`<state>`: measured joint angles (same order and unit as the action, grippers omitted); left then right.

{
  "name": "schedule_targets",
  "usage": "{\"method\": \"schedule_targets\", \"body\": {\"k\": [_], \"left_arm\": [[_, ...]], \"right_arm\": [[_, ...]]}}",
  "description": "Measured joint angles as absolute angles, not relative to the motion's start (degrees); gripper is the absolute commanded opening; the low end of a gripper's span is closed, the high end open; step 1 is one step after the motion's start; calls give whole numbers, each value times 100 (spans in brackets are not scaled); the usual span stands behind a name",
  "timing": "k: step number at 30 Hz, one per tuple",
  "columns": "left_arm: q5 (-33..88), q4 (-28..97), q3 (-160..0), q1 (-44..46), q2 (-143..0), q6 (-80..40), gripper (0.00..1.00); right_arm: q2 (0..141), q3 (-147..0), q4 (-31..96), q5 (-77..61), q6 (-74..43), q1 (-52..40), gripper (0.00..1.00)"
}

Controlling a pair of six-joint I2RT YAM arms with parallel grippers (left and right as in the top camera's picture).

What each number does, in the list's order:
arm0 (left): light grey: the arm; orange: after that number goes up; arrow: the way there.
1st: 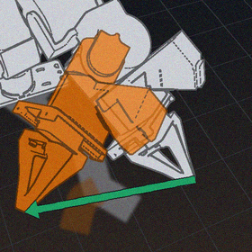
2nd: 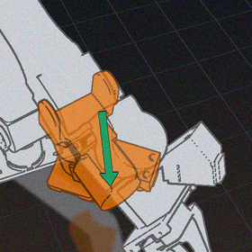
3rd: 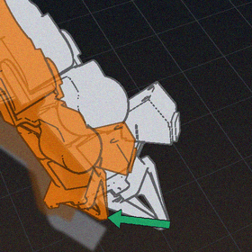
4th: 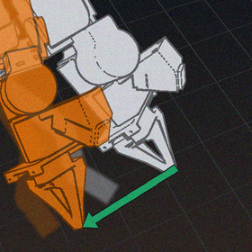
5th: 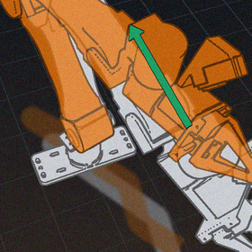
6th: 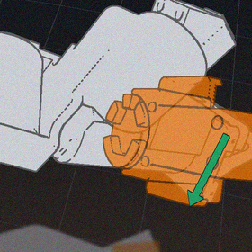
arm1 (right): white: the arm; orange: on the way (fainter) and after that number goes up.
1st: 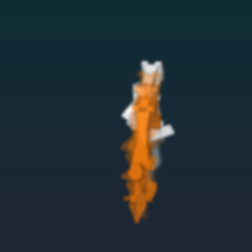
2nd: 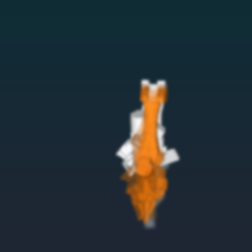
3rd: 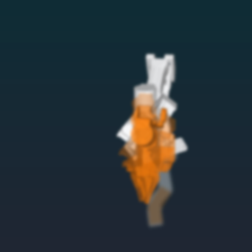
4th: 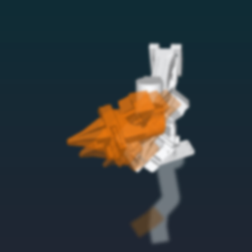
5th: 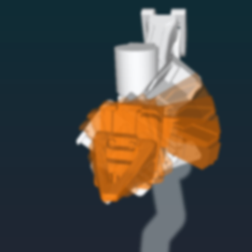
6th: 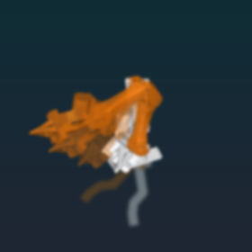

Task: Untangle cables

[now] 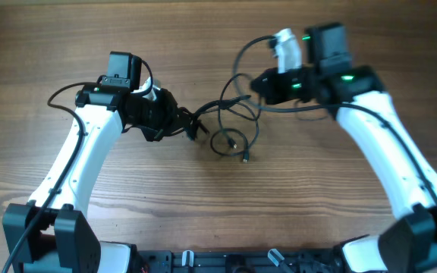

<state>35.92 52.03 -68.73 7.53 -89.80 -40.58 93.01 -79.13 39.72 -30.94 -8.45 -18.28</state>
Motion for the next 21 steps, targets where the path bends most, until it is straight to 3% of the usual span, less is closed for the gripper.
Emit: {"method": "schedule_targets", "body": {"k": [5, 10, 16, 21], "left_arm": [[3559, 5203, -6871, 753, -8980, -4058, 4], [3559, 5205, -6871, 751, -8980, -4058, 4], [3588, 5201, -6871, 753, -8980, -4049, 4], [3754, 5162, -6871, 755, -8980, -3944, 4]], "right_arm": [[9852, -7911, 3299, -2941, -1131, -2088, 4], [9841, -7940, 2294, -3734, -1601, -1953, 4], [9636, -7977, 1452, -4523, -3424, -591, 4], [9629, -7977, 1977, -4960, -4237, 679, 4]]}}
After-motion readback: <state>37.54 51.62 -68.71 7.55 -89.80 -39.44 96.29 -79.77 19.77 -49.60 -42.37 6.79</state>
